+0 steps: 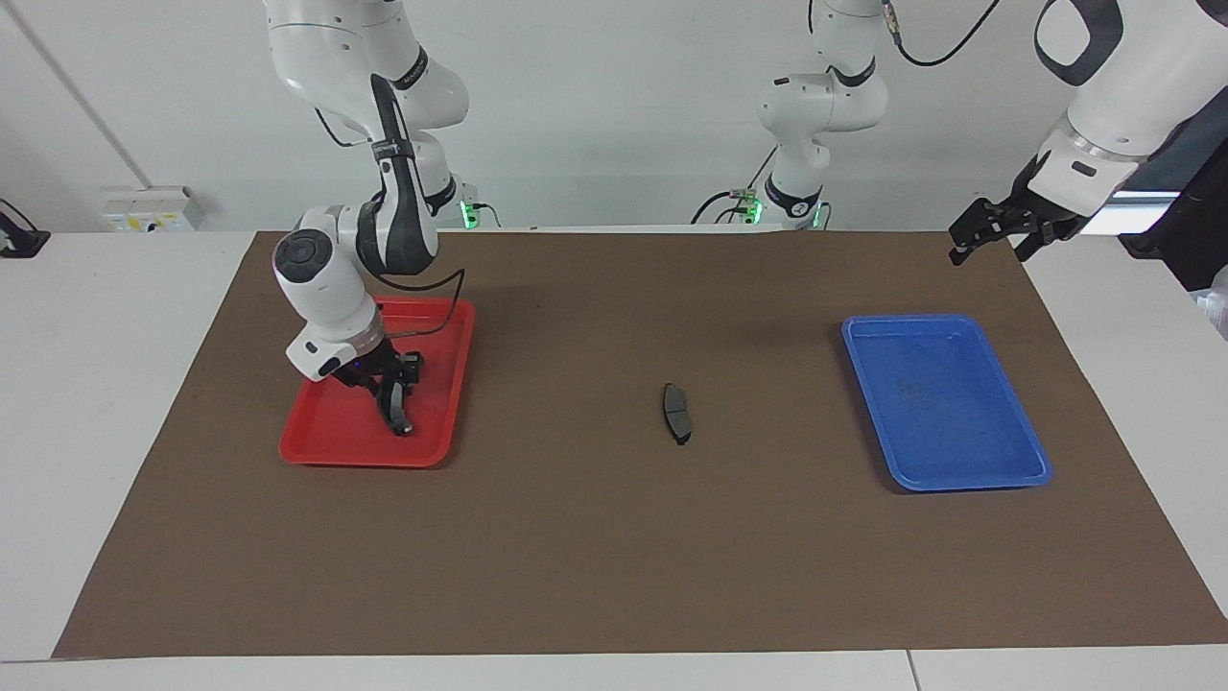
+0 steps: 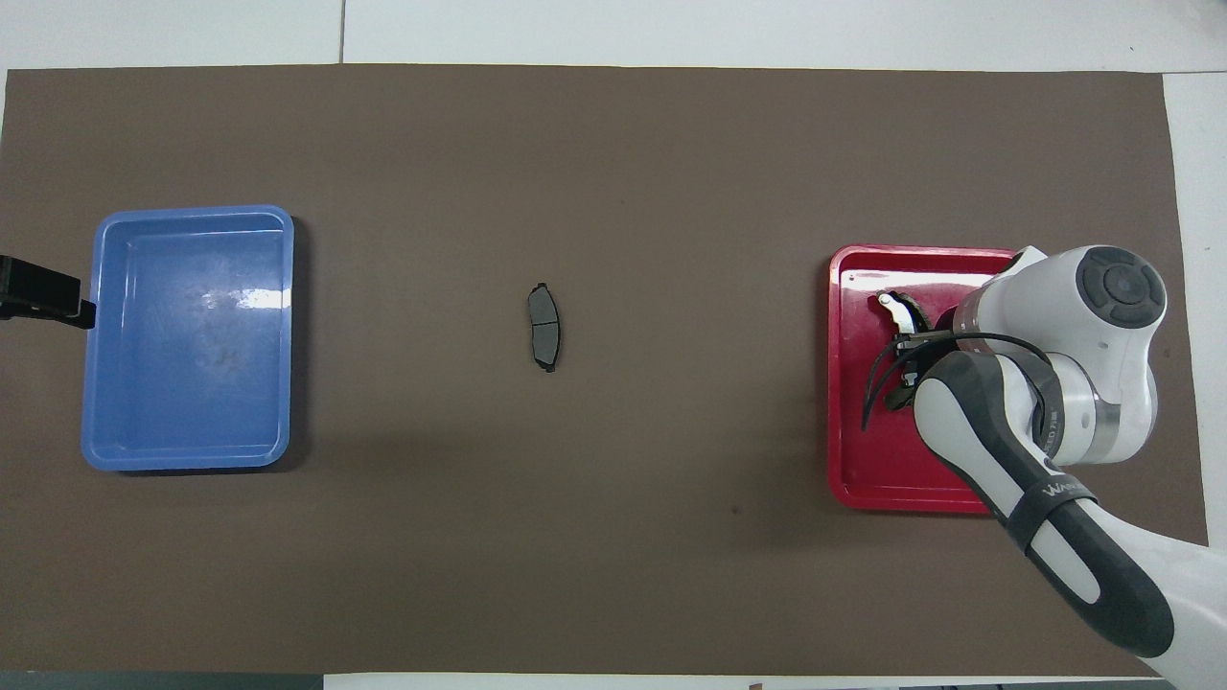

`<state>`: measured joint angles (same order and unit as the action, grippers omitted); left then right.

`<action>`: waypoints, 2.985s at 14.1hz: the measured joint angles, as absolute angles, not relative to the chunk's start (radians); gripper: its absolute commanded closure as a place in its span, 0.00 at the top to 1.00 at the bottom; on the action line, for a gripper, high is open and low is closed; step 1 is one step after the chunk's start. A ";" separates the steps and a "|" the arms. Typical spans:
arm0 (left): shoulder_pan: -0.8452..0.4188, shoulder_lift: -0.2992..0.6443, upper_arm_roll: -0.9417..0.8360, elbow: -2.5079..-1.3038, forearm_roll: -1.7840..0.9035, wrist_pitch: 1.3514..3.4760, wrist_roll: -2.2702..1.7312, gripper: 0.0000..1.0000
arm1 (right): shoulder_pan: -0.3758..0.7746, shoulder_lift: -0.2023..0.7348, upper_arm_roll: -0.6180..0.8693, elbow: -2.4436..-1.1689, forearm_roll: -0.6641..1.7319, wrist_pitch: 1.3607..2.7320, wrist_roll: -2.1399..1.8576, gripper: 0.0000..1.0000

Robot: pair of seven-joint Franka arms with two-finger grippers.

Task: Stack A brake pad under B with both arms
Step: 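Grasp the silver-backed brake pad in the red tray with the right gripper, then carry the pad over the first pad and lower it with the right gripper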

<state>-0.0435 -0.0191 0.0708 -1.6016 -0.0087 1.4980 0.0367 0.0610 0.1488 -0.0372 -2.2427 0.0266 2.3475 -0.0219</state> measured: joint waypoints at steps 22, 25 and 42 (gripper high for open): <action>-0.043 -0.019 0.071 -1.602 -0.009 1.498 0.037 1.00 | 0.636 0.644 -0.019 -1.376 0.068 2.102 0.345 0.00; -0.044 -0.019 0.071 -1.602 -0.009 1.498 0.037 1.00 | 0.644 0.659 -0.008 -1.375 0.073 2.144 0.350 0.01; -0.043 -0.019 0.071 -1.602 -0.009 1.498 0.037 1.00 | 0.666 0.696 -0.007 -1.385 0.079 2.182 0.408 0.16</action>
<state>-0.0435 -0.0192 0.0707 -1.6016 -0.0087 1.4980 0.0367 0.6655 0.6965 -0.0074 -1.3848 0.0789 2.1818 0.4076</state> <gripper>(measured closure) 0.000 0.581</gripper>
